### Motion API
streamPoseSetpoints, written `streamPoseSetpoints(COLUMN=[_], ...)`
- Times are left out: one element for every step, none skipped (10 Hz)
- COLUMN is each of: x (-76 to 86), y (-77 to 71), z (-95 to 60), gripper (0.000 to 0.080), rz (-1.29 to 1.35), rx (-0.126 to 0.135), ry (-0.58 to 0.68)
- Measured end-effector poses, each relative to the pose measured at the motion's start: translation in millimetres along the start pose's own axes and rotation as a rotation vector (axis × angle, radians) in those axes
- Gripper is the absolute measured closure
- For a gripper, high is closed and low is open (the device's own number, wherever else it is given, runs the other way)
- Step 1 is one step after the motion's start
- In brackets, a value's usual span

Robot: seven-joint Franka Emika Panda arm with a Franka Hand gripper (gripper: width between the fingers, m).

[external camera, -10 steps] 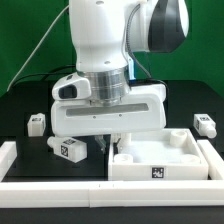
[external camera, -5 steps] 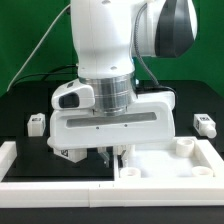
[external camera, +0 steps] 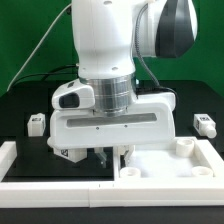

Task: Assemble one leg

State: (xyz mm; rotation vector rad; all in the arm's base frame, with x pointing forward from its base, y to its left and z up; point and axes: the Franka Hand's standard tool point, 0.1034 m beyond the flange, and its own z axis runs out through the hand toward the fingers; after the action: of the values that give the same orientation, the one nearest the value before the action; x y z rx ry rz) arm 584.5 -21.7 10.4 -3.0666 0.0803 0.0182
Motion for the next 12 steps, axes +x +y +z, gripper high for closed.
streamPoseSetpoints(x=[-0.5, -3.3, -9.3, -17.4, -28.1, -37.5, -37.5, -37.0, -36.8, -37.3, -39.7, -54.9], y=[1.1, 3.9, 4.9, 8.1, 12.4, 13.1, 13.3, 13.5, 13.5, 13.7, 17.1, 33.1], z=[-2.0, -13.2, -30.3, -51.0, -67.8, -76.3, -73.8, -72.3, -72.8, -72.3, -71.8, -70.3], gripper=[0.0468, 0.0332, 0.0332, 0.0192, 0.0163, 0.0163, 0.0152, 0.0151, 0.0151, 0.0151, 0.0151, 0.0151], rz=[0.002, 0.009, 0.003, 0.008, 0.018, 0.027, 0.027, 0.027, 0.027, 0.027, 0.022, 0.009], rx=[0.001, 0.009, 0.016, 0.028, 0.034, 0.040, 0.038, 0.037, 0.038, 0.038, 0.038, 0.038], ry=[-0.003, -0.015, -0.035, -0.039, -0.028, -0.025, -0.028, -0.030, -0.029, -0.030, -0.033, -0.050])
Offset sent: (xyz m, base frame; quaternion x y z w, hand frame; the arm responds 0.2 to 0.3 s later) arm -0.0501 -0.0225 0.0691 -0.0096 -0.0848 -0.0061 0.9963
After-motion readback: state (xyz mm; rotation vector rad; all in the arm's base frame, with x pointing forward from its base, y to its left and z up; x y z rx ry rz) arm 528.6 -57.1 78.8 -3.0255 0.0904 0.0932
